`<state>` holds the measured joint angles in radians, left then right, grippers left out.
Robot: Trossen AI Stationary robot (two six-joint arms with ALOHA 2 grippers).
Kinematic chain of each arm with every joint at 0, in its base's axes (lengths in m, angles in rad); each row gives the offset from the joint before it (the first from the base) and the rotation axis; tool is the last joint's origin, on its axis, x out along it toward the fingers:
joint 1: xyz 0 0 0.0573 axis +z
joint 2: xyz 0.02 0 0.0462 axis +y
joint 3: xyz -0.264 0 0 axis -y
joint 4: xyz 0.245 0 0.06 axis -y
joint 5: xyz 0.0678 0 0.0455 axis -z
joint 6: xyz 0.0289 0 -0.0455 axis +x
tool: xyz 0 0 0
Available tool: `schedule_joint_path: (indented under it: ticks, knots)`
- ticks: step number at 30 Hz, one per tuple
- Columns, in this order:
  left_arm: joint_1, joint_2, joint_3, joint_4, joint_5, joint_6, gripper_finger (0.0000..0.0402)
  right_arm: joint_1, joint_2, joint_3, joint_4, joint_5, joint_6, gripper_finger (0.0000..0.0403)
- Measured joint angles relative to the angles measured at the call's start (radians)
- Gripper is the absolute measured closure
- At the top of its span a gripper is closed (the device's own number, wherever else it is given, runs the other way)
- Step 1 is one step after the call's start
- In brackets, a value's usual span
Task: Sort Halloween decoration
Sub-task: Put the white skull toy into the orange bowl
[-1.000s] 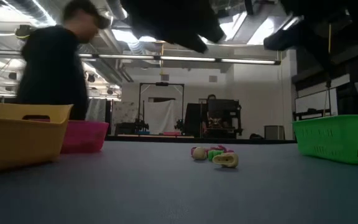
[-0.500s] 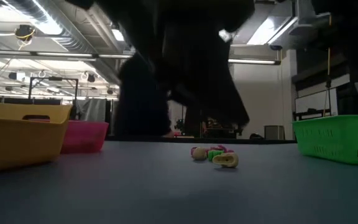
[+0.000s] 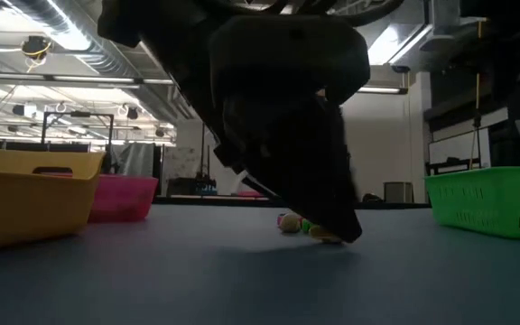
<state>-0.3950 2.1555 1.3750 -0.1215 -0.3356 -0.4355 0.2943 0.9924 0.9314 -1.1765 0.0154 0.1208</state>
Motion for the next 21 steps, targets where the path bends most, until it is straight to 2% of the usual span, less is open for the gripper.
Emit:
schedule_joint_path:
  ticks: [8,17,21]
  knots:
    - [0.005,0.0,0.0,-0.006,0.005,0.0,0.0228,0.0,-0.002,0.0,0.097,0.085,-0.049,0.0216]
    - [0.007,0.0,0.0,-0.024,0.006,0.001,0.0228,0.0,-0.002,0.0,0.151,0.087,-0.051,0.0217]
    - [0.011,0.0,0.0,-0.025,0.014,0.002,0.024,0.0,-0.002,0.0,0.193,0.087,-0.051,0.0217]
